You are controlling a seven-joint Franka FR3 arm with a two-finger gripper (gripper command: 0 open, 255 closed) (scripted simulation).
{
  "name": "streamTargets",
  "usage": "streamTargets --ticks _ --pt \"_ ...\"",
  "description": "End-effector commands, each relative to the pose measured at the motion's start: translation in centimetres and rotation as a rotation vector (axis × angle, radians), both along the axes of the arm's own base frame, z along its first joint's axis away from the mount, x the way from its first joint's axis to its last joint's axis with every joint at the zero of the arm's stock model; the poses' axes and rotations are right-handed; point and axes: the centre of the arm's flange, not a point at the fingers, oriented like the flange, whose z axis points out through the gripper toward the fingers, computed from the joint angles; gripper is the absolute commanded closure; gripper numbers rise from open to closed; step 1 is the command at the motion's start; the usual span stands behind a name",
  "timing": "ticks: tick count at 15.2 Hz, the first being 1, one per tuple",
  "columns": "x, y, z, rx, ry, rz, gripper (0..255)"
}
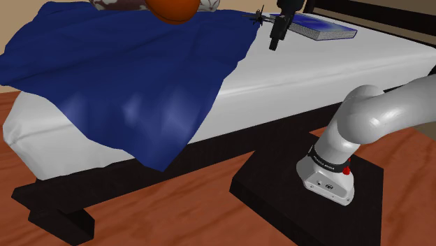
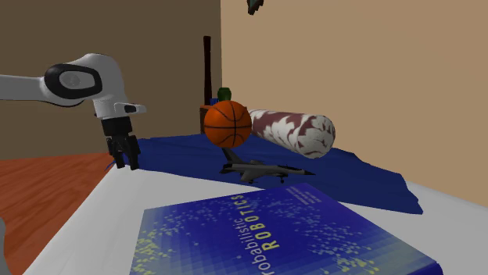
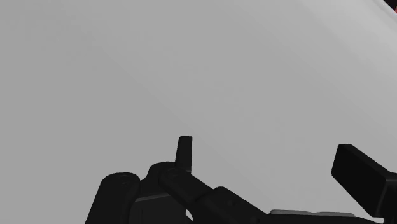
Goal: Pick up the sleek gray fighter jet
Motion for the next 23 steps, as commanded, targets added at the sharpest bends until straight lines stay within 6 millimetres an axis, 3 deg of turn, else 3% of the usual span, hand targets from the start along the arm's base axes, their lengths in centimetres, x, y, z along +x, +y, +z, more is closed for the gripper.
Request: streamTargets --ticks 1,23 --pt "0.0 0.0 0.0 0.000 0.000 0.000 0" --pt "14.4 -27.3 2.7 0.103 0.068 0.046 0"
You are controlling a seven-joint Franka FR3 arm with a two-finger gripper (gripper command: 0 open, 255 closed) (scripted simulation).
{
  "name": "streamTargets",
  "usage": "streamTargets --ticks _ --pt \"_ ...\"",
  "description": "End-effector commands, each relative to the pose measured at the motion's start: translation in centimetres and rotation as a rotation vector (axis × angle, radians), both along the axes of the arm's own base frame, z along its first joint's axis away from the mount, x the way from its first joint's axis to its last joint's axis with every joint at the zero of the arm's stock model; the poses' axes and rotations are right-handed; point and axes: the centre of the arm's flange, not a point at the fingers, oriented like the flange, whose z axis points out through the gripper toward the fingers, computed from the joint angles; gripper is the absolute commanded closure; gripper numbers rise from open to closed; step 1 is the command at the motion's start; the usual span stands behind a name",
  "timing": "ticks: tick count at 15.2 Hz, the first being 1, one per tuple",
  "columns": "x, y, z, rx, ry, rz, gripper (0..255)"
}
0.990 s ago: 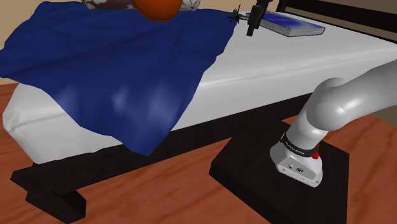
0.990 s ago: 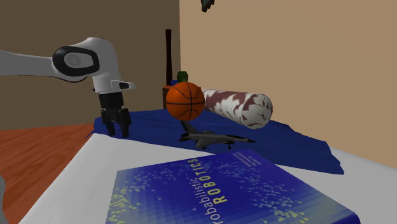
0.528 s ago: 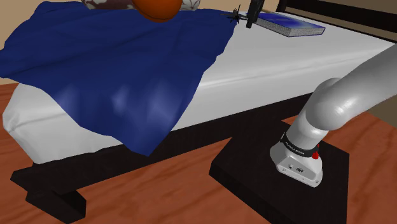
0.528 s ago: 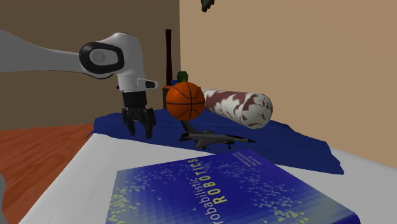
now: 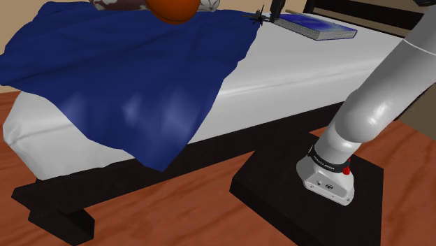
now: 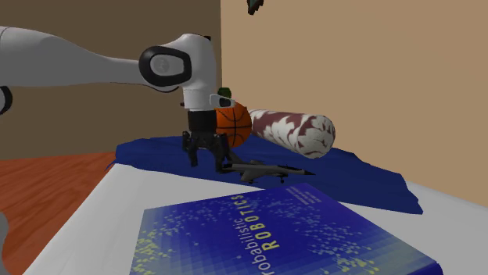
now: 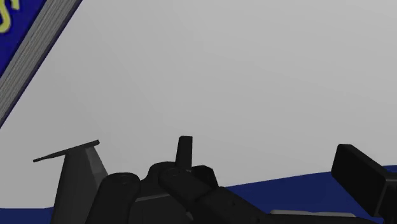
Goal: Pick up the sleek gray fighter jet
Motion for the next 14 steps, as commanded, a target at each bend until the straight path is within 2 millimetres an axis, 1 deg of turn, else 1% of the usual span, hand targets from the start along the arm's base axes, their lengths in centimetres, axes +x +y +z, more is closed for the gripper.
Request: streamTargets --ticks 1,8,9,14 --pt "1.2 -2.8 0.1 0.008 0.007 0.007 0" --pt "6.1 -11.3 0.1 0.041 0.028 0.021 0" --pt "6.4 -11.8 0.1 0.042 0.029 0.022 0" --pt "6.4 -11.8 -2.6 0.042 0.029 0.022 0"
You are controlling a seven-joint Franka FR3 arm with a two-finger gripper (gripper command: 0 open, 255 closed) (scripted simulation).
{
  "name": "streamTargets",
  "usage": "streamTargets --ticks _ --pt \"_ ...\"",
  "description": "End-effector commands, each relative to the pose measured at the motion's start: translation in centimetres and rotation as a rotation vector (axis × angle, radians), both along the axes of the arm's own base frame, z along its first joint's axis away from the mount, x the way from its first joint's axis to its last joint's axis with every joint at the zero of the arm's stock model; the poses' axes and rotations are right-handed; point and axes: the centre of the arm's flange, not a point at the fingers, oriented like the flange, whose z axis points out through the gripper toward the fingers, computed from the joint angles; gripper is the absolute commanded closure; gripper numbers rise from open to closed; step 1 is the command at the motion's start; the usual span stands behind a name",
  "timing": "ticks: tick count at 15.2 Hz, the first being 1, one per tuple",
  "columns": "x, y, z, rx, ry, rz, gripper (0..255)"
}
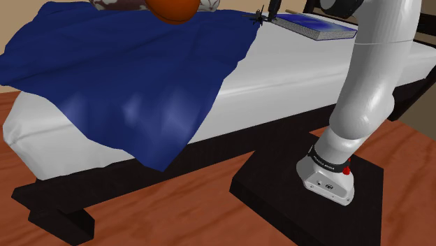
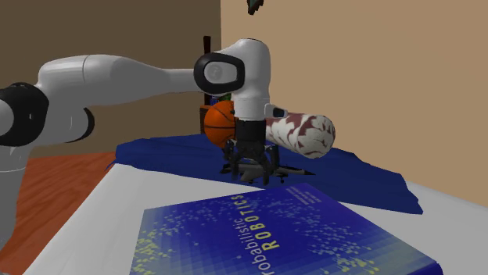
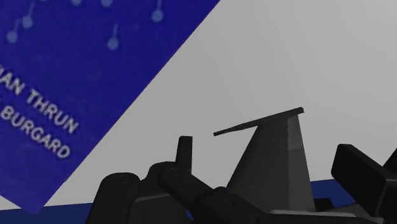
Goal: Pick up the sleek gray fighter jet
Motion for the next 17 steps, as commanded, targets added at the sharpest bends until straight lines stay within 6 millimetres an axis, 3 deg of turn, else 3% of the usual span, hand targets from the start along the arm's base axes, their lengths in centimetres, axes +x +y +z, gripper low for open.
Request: streamTargets --ticks 1,4,5,14,17 --pt "-0.1 0.0 -1.0 0.000 0.000 0.000 0" --pt "-0.1 0.0 -1.9 0.000 0.000 0.000 0" --pt "-0.1 0.0 -1.9 0.000 0.000 0.000 255" --pt "-0.1 0.0 -1.9 0.000 0.000 0.000 255" --pt "-0.1 0.0 -0.3 0.000 0.000 0.000 255"
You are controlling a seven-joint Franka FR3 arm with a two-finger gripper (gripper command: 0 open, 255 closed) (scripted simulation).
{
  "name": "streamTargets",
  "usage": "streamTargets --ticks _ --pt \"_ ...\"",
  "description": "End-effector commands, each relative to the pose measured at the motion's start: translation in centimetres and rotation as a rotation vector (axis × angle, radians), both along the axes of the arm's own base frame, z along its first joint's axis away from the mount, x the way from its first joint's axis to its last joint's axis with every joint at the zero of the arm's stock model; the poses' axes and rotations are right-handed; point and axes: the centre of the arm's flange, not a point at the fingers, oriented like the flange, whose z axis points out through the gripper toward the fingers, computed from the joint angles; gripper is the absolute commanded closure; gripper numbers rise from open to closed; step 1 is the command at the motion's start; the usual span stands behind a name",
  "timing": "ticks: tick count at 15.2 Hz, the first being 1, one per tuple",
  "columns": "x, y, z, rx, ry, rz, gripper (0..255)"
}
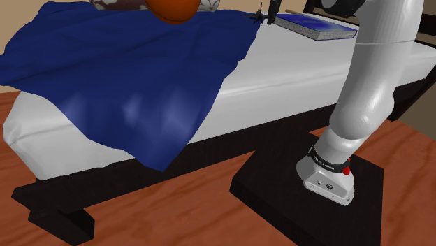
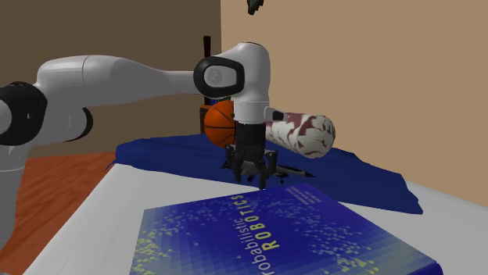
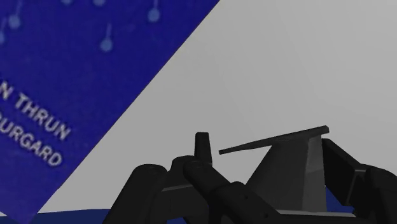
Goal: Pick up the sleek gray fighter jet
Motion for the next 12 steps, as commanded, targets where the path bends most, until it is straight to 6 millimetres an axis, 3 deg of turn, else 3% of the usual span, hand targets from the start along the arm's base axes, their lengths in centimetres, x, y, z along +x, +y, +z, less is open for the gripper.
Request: streamTargets --ticks 1,12 --pt "0.0 0.0 1.0 0.000 0.000 0.000 255" --pt "0.0 0.0 6.8 0.000 0.000 0.000 255"
